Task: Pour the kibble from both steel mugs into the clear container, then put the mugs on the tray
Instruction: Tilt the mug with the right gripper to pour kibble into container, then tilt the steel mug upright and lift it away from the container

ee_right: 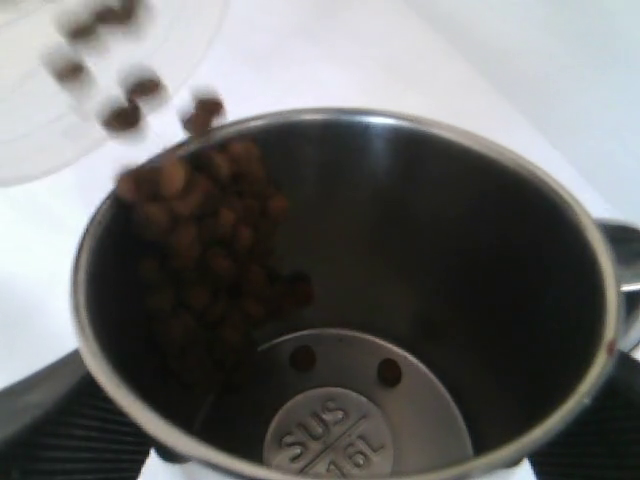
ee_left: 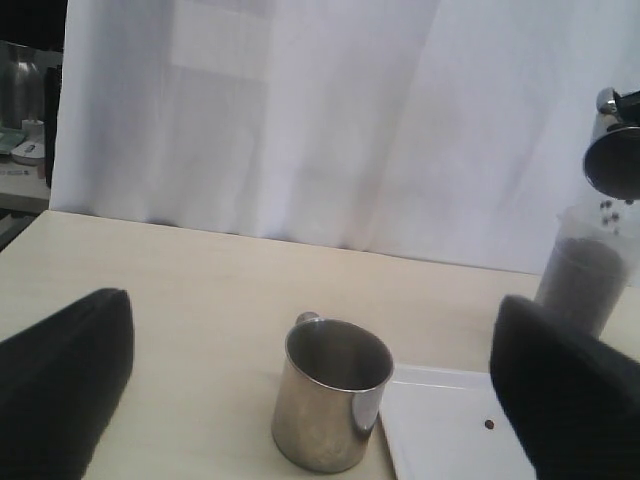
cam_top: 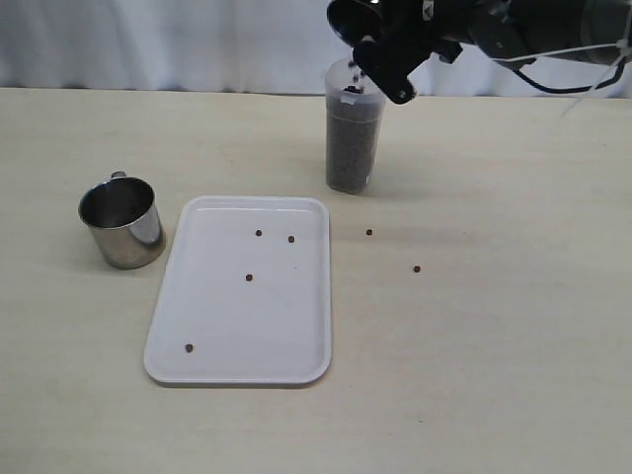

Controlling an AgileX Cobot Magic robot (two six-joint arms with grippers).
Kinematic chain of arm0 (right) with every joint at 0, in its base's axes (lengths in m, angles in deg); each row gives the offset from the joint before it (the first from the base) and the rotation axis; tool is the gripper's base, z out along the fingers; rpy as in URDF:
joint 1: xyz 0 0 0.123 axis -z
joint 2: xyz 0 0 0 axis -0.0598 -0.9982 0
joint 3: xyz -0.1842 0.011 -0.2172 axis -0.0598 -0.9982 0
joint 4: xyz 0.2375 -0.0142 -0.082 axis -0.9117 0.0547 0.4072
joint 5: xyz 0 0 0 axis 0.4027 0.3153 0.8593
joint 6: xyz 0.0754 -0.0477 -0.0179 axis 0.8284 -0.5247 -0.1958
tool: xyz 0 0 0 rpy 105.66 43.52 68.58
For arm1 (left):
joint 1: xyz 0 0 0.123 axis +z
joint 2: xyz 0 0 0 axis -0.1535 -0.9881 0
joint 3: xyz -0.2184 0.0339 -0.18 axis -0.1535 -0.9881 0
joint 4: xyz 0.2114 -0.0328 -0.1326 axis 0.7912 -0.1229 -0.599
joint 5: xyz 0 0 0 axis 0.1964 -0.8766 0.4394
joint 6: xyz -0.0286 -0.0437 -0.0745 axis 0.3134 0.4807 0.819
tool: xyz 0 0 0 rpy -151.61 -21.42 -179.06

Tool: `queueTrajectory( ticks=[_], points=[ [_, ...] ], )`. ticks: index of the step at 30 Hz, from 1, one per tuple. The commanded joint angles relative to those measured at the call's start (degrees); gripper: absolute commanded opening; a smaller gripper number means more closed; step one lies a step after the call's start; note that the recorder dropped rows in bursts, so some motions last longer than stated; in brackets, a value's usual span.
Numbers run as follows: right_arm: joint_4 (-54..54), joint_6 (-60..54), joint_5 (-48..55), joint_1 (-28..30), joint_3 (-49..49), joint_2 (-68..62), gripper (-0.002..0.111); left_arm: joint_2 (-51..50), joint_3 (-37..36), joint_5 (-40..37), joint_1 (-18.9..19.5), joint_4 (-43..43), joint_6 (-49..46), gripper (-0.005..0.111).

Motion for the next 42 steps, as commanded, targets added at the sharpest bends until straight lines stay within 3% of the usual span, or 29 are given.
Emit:
queueTrajectory(
  ticks=[1,7,26,42],
  points=[
    [0.12,-3.14,-1.48,-0.09,0.56,0.88,0.005,0.16,-0.18,0.48,0.01,-0.06,0.07,0.097],
    [0.26,-6.72,-2.74,-0.09,0.56,0.88,0.005,0.16,-0.18,0.48,0.01,-0.06,0.07,0.097],
    [14.96,-6.72,-4.88,-0.09,0.56,0.88,0.005,0.16,-0.18,0.48,0.01,-0.06,0.07,0.097],
    [14.39,-6.92,-5.02,-0.09,0.56,1.81,0.005,0.16,-0.18,0.48,0.01,-0.06,0.07,0.097]
  ],
)
